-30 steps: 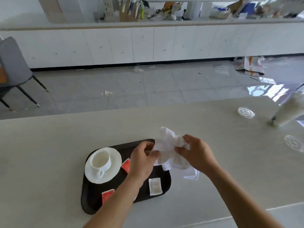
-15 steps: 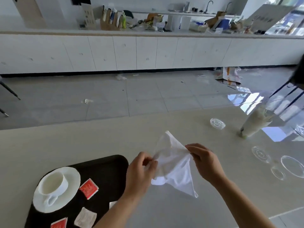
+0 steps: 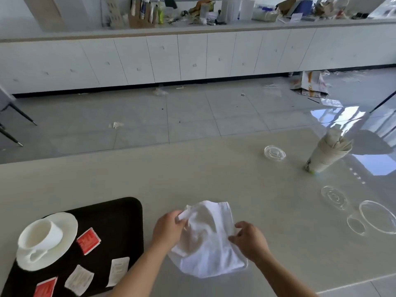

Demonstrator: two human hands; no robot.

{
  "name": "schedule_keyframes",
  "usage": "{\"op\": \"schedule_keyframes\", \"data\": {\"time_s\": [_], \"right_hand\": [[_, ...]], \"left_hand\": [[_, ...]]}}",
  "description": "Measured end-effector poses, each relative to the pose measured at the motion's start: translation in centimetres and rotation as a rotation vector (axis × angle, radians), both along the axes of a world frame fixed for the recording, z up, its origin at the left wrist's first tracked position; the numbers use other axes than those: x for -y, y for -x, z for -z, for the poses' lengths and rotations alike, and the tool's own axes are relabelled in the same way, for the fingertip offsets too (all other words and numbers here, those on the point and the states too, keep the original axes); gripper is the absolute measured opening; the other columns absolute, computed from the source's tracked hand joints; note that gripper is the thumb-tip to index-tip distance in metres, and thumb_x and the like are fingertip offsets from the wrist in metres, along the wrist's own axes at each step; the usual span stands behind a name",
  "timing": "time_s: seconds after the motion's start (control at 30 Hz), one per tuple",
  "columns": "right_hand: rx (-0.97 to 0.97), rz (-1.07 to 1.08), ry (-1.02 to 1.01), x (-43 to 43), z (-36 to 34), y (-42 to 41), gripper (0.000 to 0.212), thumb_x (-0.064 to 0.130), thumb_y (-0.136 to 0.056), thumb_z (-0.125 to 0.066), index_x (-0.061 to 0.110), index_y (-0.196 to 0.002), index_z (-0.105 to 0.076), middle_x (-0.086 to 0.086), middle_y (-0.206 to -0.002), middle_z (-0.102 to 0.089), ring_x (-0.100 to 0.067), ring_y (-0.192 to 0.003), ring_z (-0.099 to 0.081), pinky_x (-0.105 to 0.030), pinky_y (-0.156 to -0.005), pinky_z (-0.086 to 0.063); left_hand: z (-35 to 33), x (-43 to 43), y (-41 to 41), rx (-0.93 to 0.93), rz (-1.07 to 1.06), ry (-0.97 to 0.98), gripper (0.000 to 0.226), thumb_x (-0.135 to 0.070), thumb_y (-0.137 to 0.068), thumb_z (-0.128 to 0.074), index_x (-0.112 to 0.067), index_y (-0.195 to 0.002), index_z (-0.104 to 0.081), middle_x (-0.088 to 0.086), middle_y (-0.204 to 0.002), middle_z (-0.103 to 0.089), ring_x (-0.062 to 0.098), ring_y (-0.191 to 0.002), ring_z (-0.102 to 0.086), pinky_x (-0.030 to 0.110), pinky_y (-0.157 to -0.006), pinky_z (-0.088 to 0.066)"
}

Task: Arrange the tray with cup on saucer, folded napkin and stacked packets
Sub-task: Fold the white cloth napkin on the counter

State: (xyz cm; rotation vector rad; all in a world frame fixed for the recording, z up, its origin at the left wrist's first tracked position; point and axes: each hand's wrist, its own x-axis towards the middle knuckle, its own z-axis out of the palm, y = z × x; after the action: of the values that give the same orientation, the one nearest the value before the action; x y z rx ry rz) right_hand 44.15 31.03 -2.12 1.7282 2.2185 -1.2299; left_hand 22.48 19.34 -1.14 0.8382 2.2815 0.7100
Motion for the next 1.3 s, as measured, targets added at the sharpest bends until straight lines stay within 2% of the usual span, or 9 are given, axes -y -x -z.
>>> {"op": "schedule_keyframes", "data": {"time_s": [0.1, 0.23, 0.43, 0.6, 0.7, 0.87, 1.0, 1.2, 1.3], "right_hand": [[-0.052, 0.076, -0.005, 0.2, 0.2, 0.5, 0.020, 0.015, -0.073, -0.061, 0.019, -0.059, -0.047, -0.001, -0.057, -0.044, -0.021, -0.056, -0.038, -0.030, -0.054, -0.029], [-0.279, 0.291, -0.046, -1.1, -0.7, 0.2, 0.013, 0.018, -0.088, -0.061, 0.015, -0.075, -0.060, 0.000, -0.067, -0.065, -0.019, -0.061, -0.056, -0.030, -0.055, -0.041], [-0.415, 0.617, -0.145, -3.9, -1.3, -1.5, 0.013, 0.006, -0.085, -0.053, 0.013, -0.079, -0.062, -0.006, -0.070, -0.066, -0.024, -0.060, -0.057, -0.026, -0.051, -0.039], [-0.296, 0.743, -0.035, -3.9, 0.2, -4.5, 0.022, -0.004, -0.073, -0.043, 0.012, -0.058, -0.044, -0.006, -0.053, -0.034, -0.020, -0.052, -0.030, -0.032, -0.049, -0.026], [-0.320, 0.763, -0.013, -3.0, 1.2, -6.0, 0.012, 0.001, -0.081, -0.049, 0.007, -0.071, -0.053, -0.008, -0.062, -0.052, -0.024, -0.054, -0.045, -0.033, -0.050, -0.039], [-0.131, 0.451, -0.354, -1.9, 1.3, -7.2, 0.051, 0.008, -0.080, -0.071, 0.009, -0.127, -0.053, -0.014, -0.120, -0.057, -0.037, -0.106, -0.057, -0.047, -0.092, -0.049], [-0.120, -0.127, -0.821, -1.7, 1.4, -7.1, 0.039, 0.008, -0.077, -0.076, 0.019, -0.113, -0.068, -0.002, -0.131, -0.060, -0.028, -0.119, -0.053, -0.043, -0.089, -0.054], [0.251, -0.367, -0.372, -4.6, 4.0, -5.9, 0.070, 0.069, -0.092, -0.030, 0.040, -0.153, -0.014, 0.018, -0.161, 0.002, -0.017, -0.150, 0.009, -0.044, -0.122, 0.001], [0.331, -0.224, -0.321, -5.5, 4.7, -6.2, 0.081, 0.074, -0.088, -0.025, 0.036, -0.154, 0.002, 0.014, -0.161, 0.015, -0.023, -0.151, 0.008, -0.047, -0.121, -0.002]], "left_hand": [[-1.4, 0.2, 0.2, -0.067, -0.061, -0.071, 0.020, -0.029, -0.079, -0.066, -0.034, -0.060, -0.062, -0.014, -0.061, -0.063, 0.012, -0.068, -0.059, 0.025, -0.059, -0.044], [-4.0, 2.2, 1.0, -0.026, -0.234, -0.263, 0.022, -0.043, -0.074, -0.075, -0.025, -0.062, -0.070, -0.010, -0.060, -0.068, 0.004, -0.060, -0.063, 0.030, -0.060, -0.051], [-7.8, 0.6, 2.3, 0.199, -0.433, -0.661, 0.028, -0.035, -0.080, -0.072, -0.030, -0.108, -0.073, -0.015, -0.104, -0.073, 0.000, -0.097, -0.067, 0.031, -0.088, -0.053], [-4.3, -0.8, 0.8, -0.169, -0.015, -0.409, 0.058, -0.026, -0.080, -0.067, -0.023, -0.136, -0.052, -0.003, -0.137, -0.050, 0.011, -0.122, -0.044, 0.026, -0.101, -0.035], [-0.6, 0.8, -0.4, -0.158, 0.000, -0.190, 0.058, -0.023, -0.085, -0.064, -0.015, -0.139, -0.045, 0.010, -0.139, -0.046, 0.024, -0.125, -0.042, 0.034, -0.104, -0.037], [1.5, 1.3, -2.1, -0.174, -0.418, -0.295, 0.047, -0.019, -0.089, -0.062, -0.003, -0.131, -0.046, 0.022, -0.132, -0.046, 0.031, -0.123, -0.039, 0.037, -0.095, -0.036], [1.3, 0.5, -1.7, 0.026, -0.557, -0.258, 0.042, -0.019, -0.089, -0.051, -0.005, -0.129, -0.051, 0.018, -0.131, -0.052, 0.033, -0.119, -0.048, 0.044, -0.095, -0.041], [-0.6, -1.3, -1.6, 0.264, -0.429, -0.578, 0.035, -0.024, -0.083, -0.050, -0.036, -0.114, -0.061, -0.021, -0.111, -0.064, -0.005, -0.104, -0.058, 0.024, -0.088, -0.044], [0.7, -1.3, -1.4, 0.070, -0.365, -0.370, 0.049, -0.015, -0.084, -0.052, -0.018, -0.132, -0.052, -0.002, -0.131, -0.056, 0.003, -0.115, -0.052, 0.027, -0.094, -0.041]]}}
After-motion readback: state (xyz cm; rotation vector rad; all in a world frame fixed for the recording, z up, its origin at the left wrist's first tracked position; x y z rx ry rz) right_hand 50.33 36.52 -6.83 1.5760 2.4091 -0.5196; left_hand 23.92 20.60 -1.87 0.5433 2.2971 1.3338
